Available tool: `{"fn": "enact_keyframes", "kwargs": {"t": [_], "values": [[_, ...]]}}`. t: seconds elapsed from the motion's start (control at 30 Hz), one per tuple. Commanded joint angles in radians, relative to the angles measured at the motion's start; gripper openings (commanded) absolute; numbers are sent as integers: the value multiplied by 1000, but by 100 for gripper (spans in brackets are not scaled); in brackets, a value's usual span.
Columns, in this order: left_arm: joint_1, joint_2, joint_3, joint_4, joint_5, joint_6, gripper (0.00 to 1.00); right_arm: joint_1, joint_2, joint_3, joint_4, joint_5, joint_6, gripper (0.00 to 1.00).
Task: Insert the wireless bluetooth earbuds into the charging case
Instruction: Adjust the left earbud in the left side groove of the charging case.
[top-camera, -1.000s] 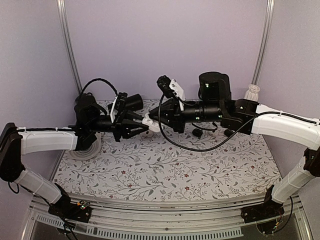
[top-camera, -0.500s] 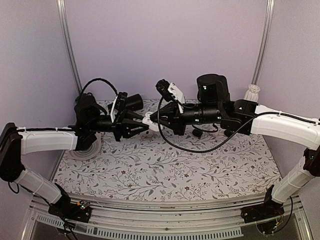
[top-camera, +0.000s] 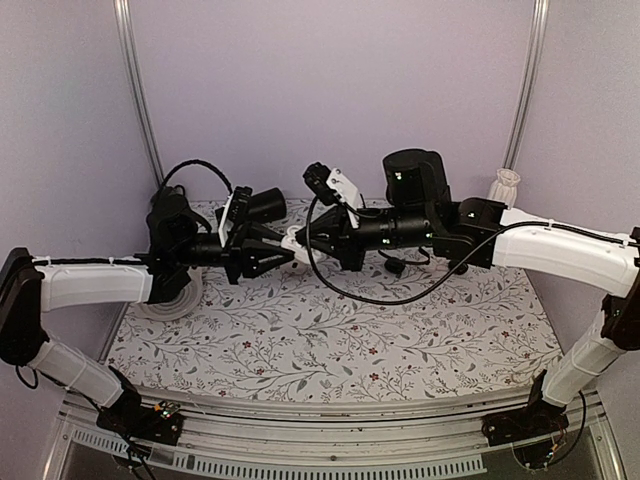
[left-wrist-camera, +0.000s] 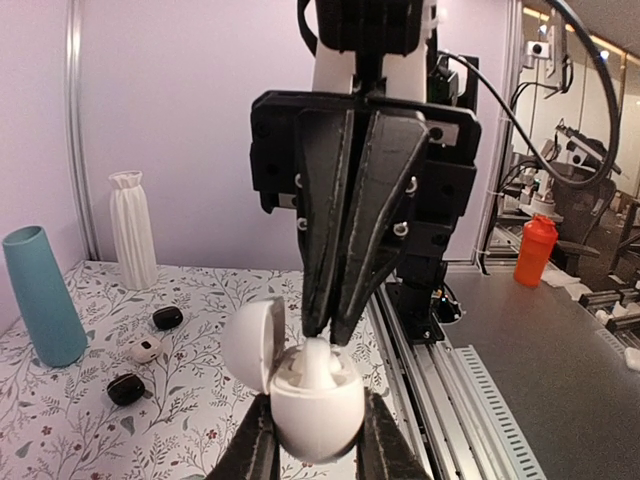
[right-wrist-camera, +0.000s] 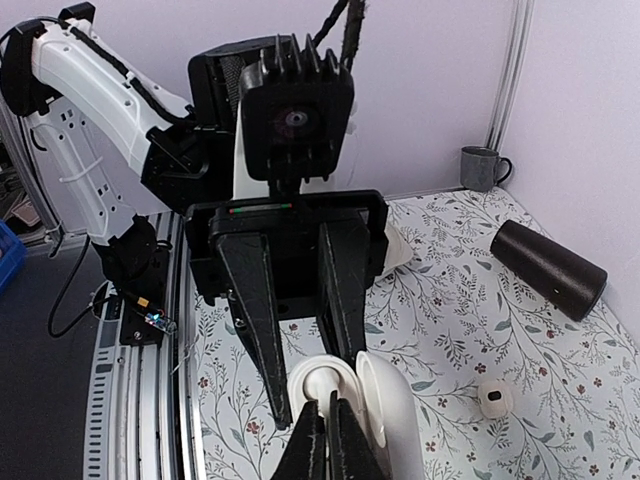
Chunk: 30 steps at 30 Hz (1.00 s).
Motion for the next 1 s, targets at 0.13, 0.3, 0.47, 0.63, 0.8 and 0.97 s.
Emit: {"fn": "enact_keyframes", "kwargs": {"t": [0.13,0.3,0.47,0.63,0.8,0.97], "values": [[17,-67,-15,90,-47,-8,0,30,71,10,-123,-35,-22,4],[32,-81,-34,135,-61,-28,0,36,87,12,-145,-40,-27,4],[33,-74,-35,146,-49,-34,0,42,108,23,-151,-43,-29,4],[33,-72,-39,138,-44,-33,0,42,99,26,-135,-5,-15,4],[36,-69,-62,135,-53,-24,0,41,77,45,-107,30,8,4],[38,-56,-86,124,-63,-19,0,39,54,52,-62,45,31,5]]}}
